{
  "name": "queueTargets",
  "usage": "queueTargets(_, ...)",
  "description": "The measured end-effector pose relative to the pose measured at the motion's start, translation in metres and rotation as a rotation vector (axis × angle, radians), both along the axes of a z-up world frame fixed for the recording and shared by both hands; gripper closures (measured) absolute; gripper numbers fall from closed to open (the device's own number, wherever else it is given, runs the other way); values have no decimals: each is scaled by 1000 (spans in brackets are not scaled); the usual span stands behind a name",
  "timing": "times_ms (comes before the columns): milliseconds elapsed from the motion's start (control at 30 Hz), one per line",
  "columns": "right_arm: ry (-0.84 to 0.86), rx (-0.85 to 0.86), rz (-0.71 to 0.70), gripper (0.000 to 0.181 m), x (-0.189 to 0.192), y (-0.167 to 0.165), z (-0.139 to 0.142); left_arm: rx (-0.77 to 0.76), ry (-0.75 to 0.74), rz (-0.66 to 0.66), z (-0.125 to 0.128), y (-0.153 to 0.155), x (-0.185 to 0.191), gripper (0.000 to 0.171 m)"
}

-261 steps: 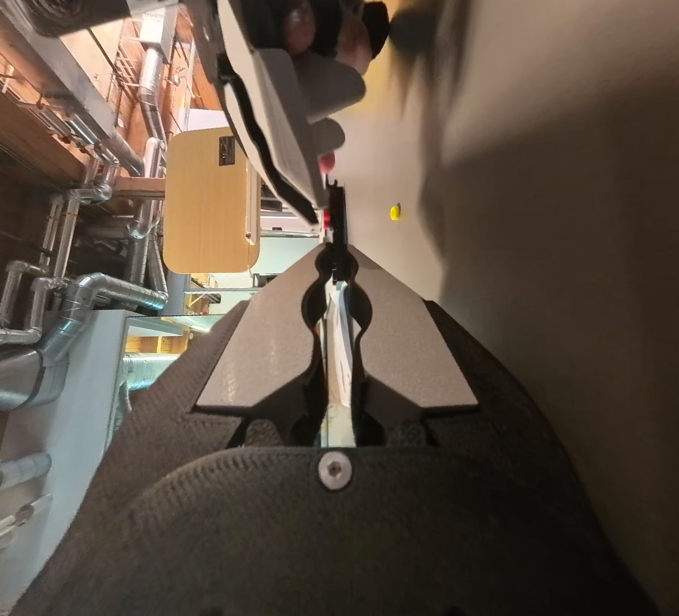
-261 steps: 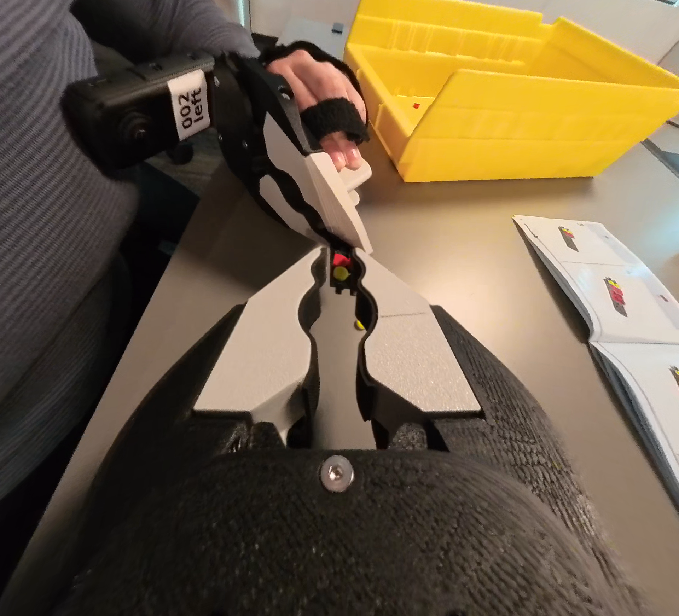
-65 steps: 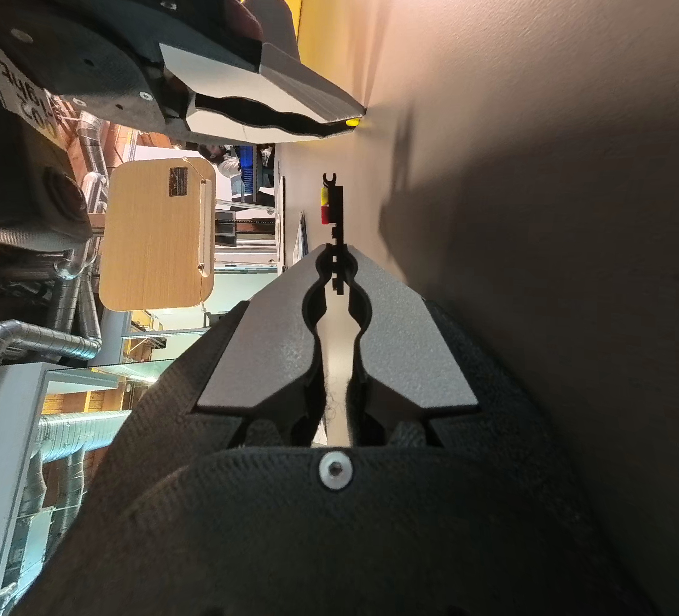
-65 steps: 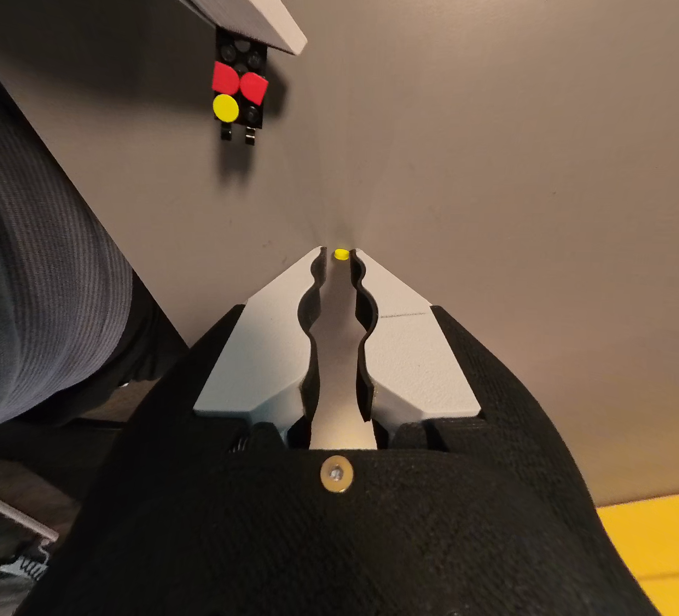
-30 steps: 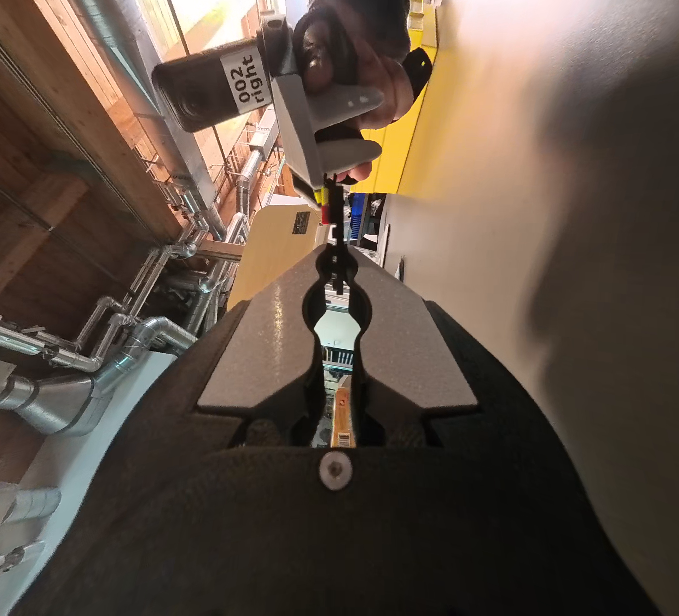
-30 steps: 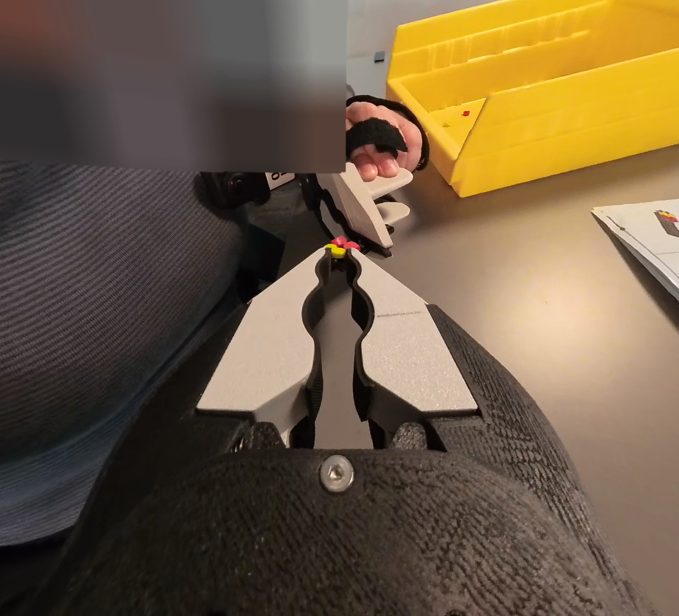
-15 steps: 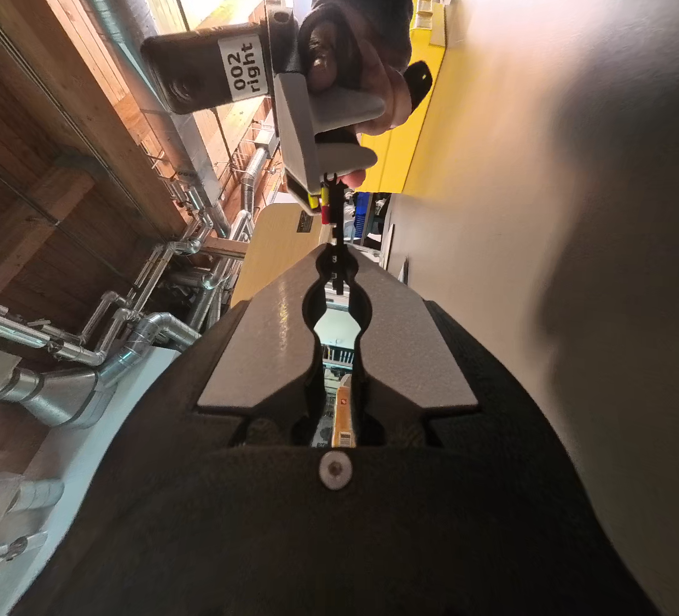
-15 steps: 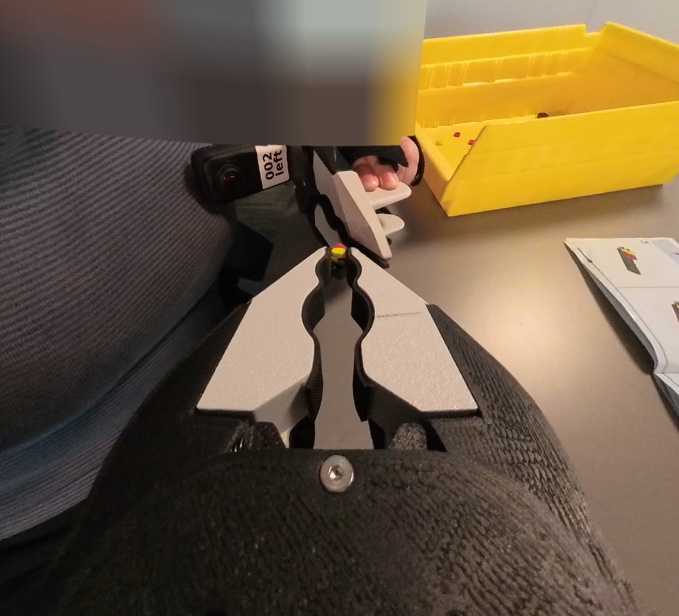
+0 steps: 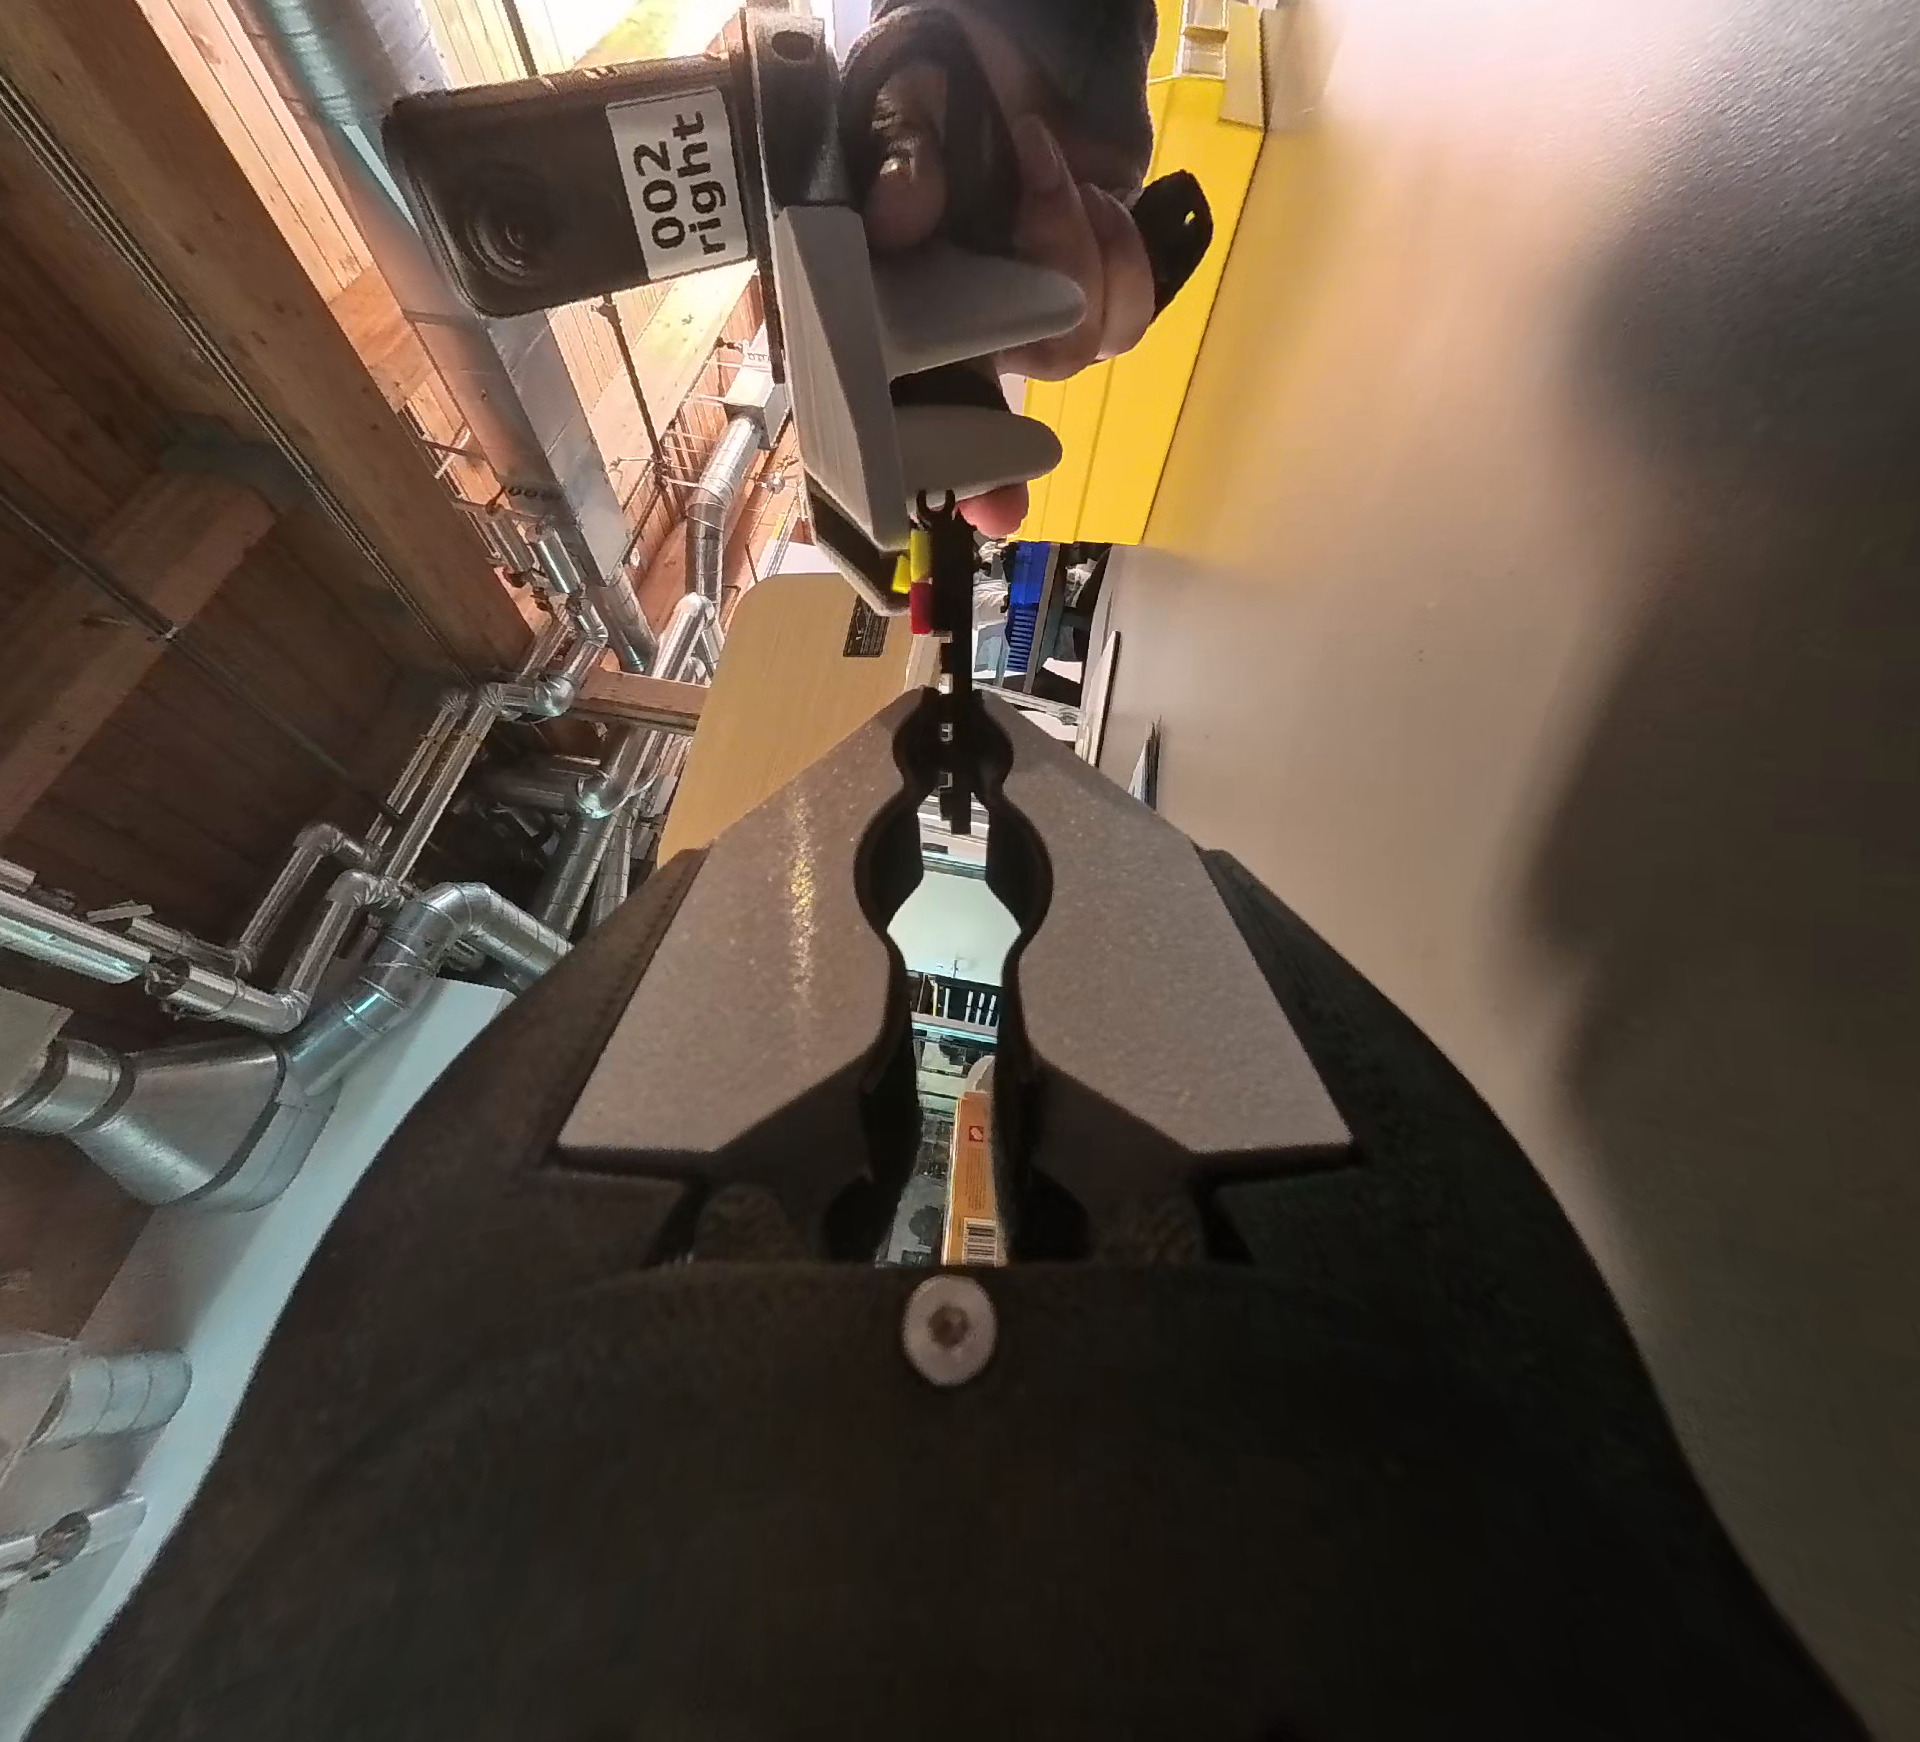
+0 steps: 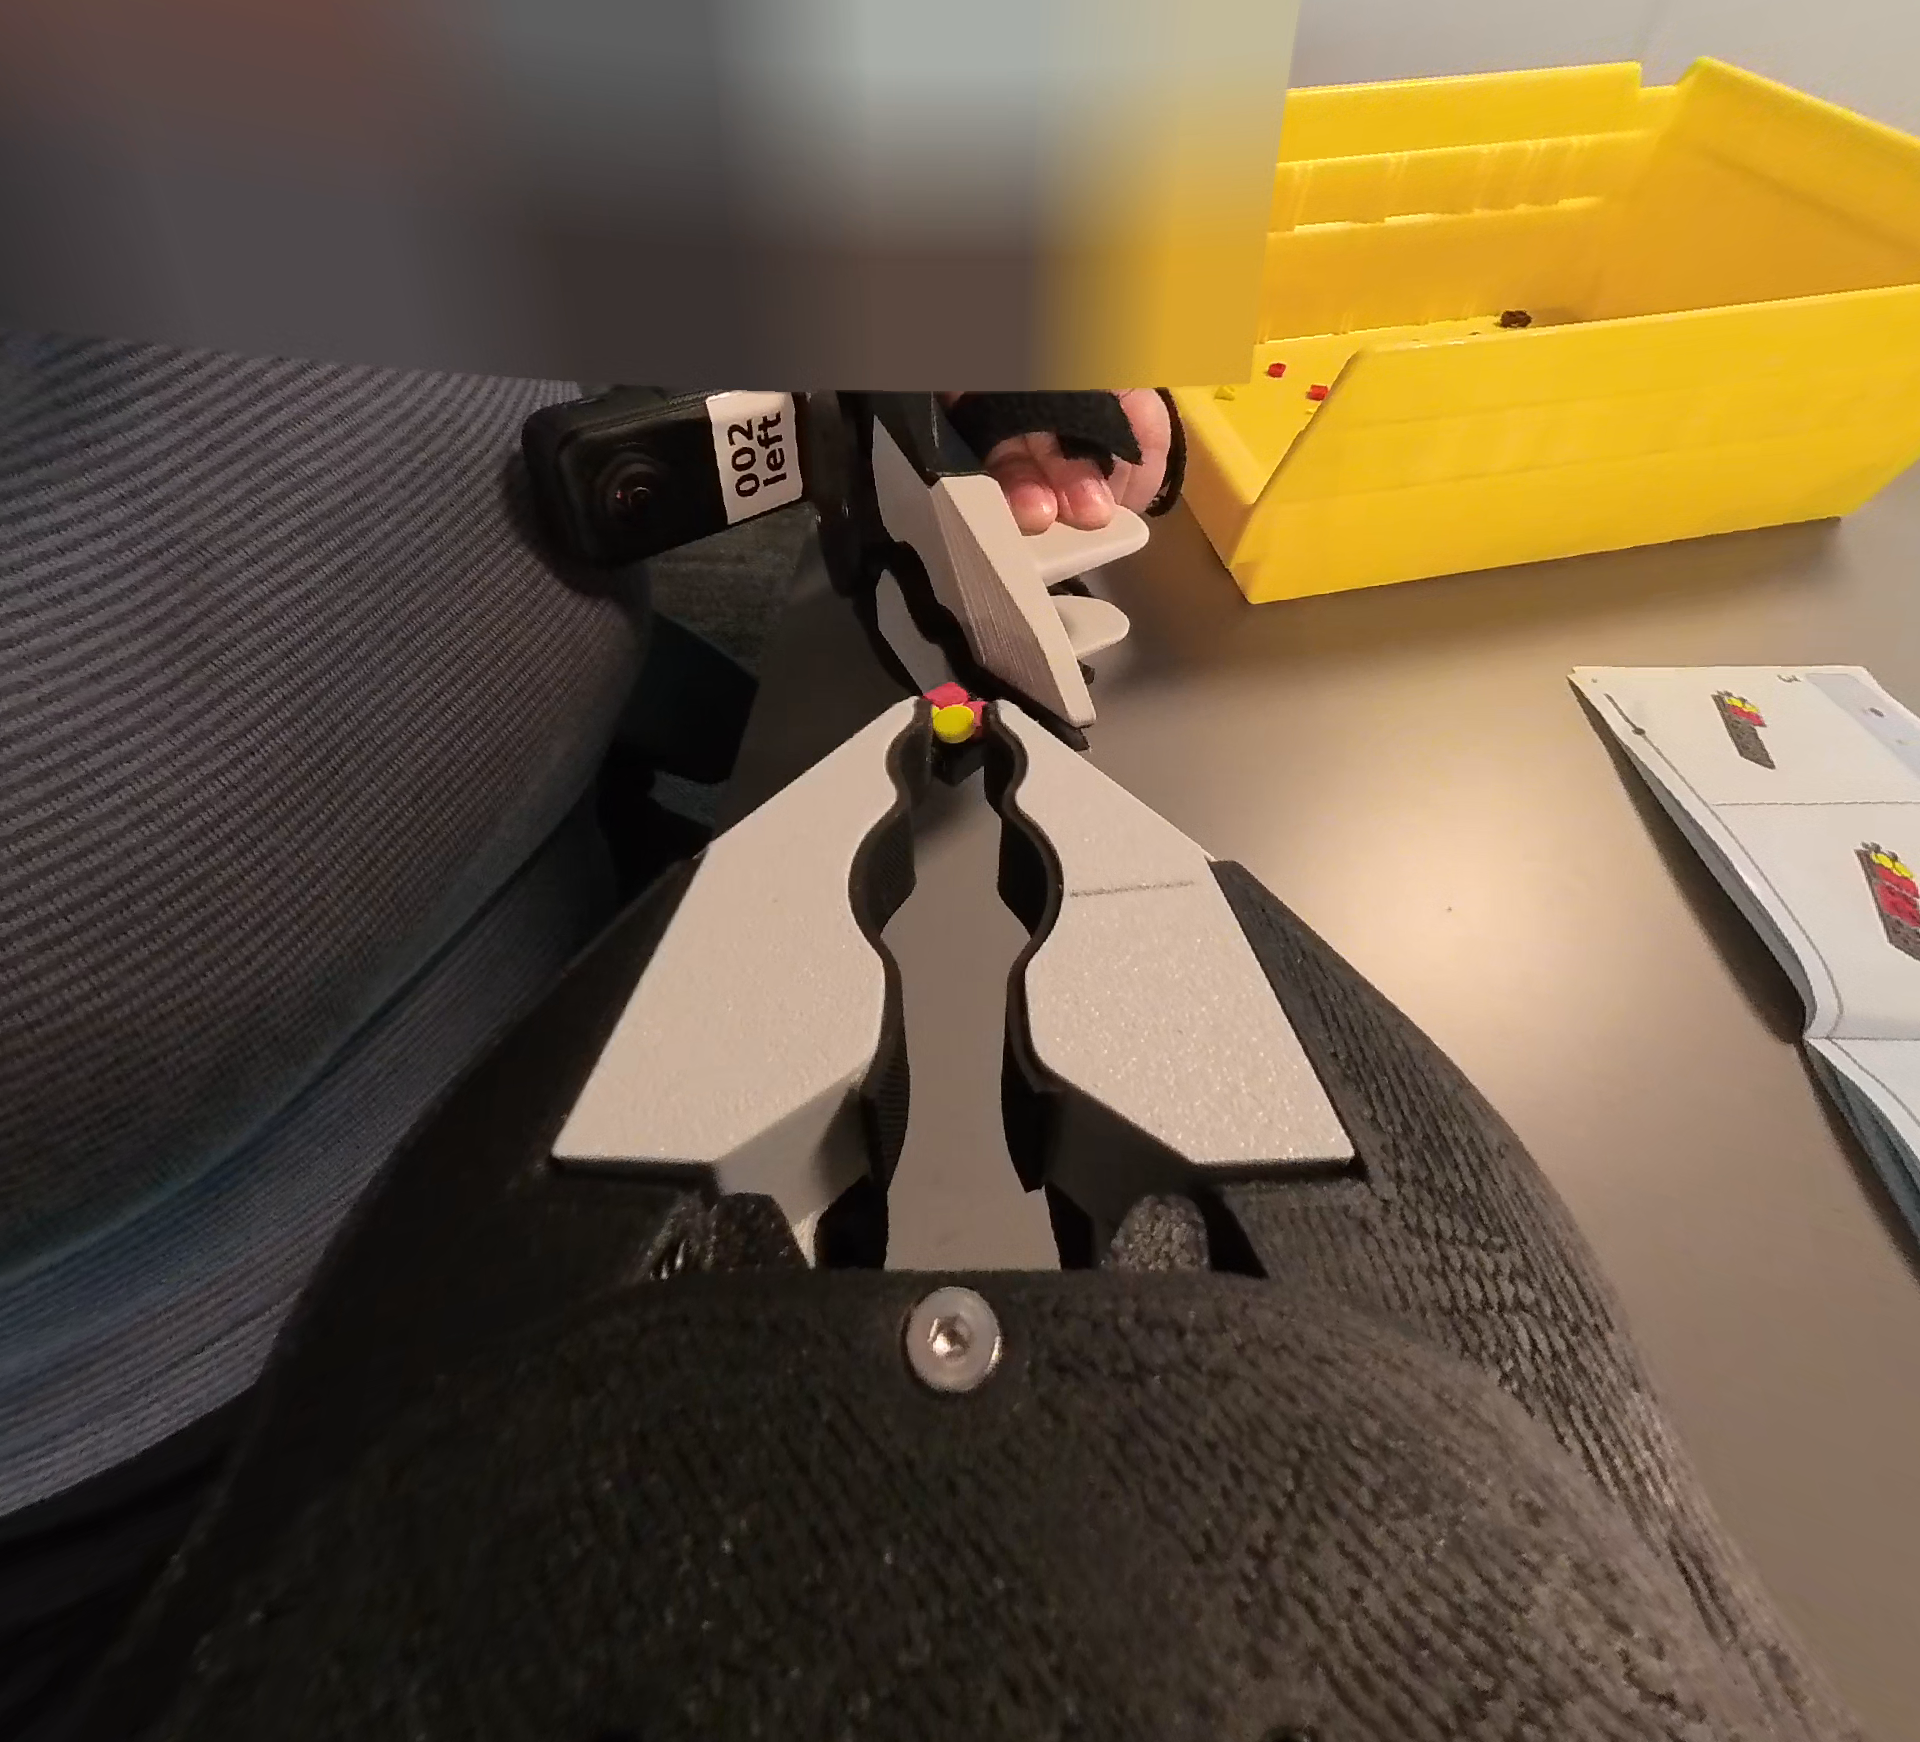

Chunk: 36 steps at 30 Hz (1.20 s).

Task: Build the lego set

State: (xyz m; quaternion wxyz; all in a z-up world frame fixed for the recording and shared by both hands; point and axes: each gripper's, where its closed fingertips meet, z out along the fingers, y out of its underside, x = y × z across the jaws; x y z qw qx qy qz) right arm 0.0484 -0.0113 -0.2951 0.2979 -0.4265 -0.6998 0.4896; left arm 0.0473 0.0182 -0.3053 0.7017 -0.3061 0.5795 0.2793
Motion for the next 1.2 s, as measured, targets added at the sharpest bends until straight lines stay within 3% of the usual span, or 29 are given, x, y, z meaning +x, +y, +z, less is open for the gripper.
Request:
queueTargets(167,-4,10,-5,167,1,1,-1,-3,1,2,-2,0,-1,168)
queueTargets(300,29,142,-35,143,3,5,-1,-23,8,14,-6,3,-3,168)
queueTargets(400,101,541,-103,130,1,13,-7,-35,14,25,-9,4,-7,168)
queueTargets(500,190,1019,-117,139,-3,11,-11,-45,20,30,-11,8,-9,168)
queueTargets(633,247,1315,-105,151,-6,8,-20,-53,21,33,-11,11,-10,168)
queueTargets(900,268,1444,-112,170,-8,13,-22,-64,32,32,-14,12,-12,168)
queueTargets(1200,237,1431,-106,173,-7,13,-26,-89,45,28,-18,10,-9,168)
